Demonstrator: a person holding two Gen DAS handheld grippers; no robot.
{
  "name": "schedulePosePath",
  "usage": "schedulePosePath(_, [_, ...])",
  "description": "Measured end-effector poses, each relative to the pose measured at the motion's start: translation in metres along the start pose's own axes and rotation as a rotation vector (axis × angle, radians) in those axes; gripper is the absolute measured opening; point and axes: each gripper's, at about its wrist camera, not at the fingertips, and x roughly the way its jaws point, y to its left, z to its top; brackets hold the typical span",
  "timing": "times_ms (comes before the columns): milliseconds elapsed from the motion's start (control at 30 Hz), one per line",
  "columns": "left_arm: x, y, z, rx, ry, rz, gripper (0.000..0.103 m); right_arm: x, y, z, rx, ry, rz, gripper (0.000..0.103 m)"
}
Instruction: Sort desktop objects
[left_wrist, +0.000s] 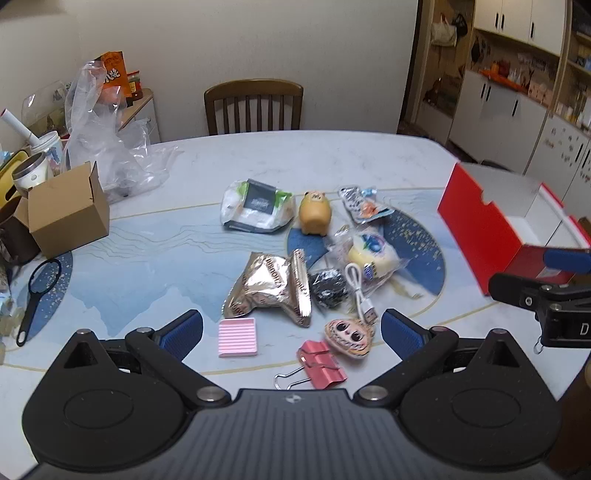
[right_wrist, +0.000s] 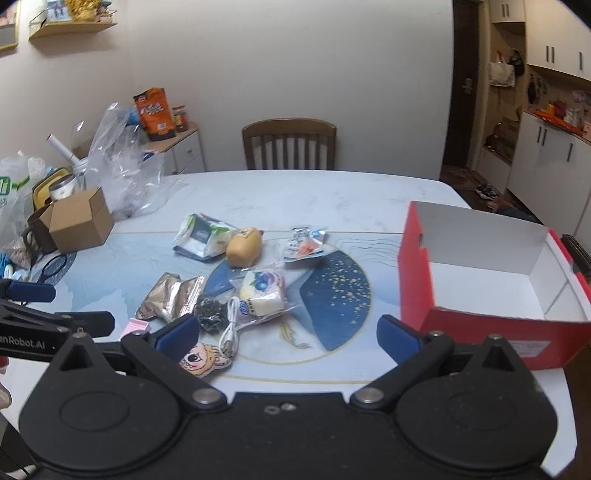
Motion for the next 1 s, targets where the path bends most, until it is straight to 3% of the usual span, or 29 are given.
schedulePosePath(133, [0.01,0.007,-0.002,-0.022,0.011,-0.069,0.103,0.015,0.008,-0.001,-0.042,-0.003,0.009,0.102])
schedulePosePath(333, [0.028,0.002,-0.013,0.096,-0.047,-0.068,0.103,0.046,0.018,-0.001,-0.092,0.025,0.018,0.1])
schedulePosePath(833, [0.082,-0.008,-0.053,0.259,-0.017,-0.161,0.103,0.093,0.044,-0.016,-0.102,0.165,0.102,0.093])
schedulePosePath(1000, [0.1,-0.01,-0.061,0.299,0.019,-0.183,0.093,0.109,0.049,-0.028,-0.083,0.222,0.106,0.087])
